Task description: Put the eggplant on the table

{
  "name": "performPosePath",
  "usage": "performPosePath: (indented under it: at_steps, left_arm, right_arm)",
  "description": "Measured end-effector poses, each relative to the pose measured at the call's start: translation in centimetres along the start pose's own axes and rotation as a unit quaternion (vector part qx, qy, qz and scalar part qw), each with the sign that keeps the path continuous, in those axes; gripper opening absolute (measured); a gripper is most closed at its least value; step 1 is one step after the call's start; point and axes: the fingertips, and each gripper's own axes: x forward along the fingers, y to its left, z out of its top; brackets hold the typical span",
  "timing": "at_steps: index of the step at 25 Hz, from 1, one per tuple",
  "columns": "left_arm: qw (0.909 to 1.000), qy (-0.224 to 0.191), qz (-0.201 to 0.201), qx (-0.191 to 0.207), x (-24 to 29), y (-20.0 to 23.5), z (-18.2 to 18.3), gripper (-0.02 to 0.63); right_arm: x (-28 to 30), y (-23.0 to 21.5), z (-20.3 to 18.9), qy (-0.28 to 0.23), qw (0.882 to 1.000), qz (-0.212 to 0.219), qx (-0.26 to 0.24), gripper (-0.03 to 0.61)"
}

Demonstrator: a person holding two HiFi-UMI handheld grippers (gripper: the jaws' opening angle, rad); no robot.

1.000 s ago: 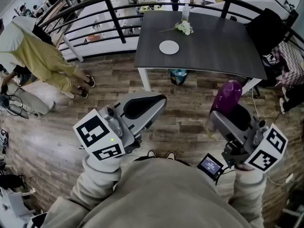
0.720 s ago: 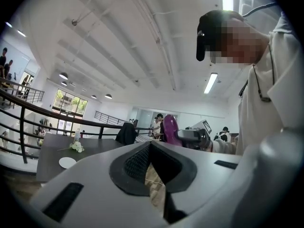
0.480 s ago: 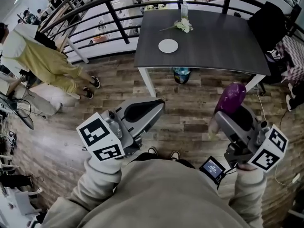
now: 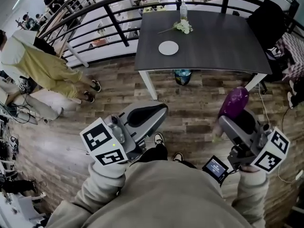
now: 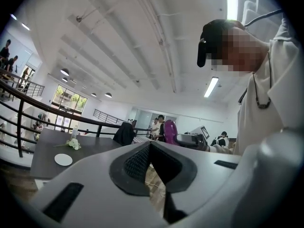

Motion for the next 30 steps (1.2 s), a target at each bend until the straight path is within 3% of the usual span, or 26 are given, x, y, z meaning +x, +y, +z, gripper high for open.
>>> performPosePath:
  at_steps: [9,18,30]
  left_arm:
    - [0.9998,-0.019,-0.006,0.002,0.6,3.9,1.4,0.005]
    - [0.9993,-0.036,0.006,-0.011,1.1,11.3,2.7,0.005]
    - [0.9997,-0.010,-0.022,0.009,0.9,20.9,4.2,0.005]
  right_arm:
    - [4.7,-1.2,1.3,0.026,0.999,-0.006,-0.024,0.219]
    - [10.4,-3.8,2.4,0.045,0.998,-0.012,-0.031,0.219]
    - [20.6,-6.3,3.7,0.077,0.995,-0.035,-0.044,0.219]
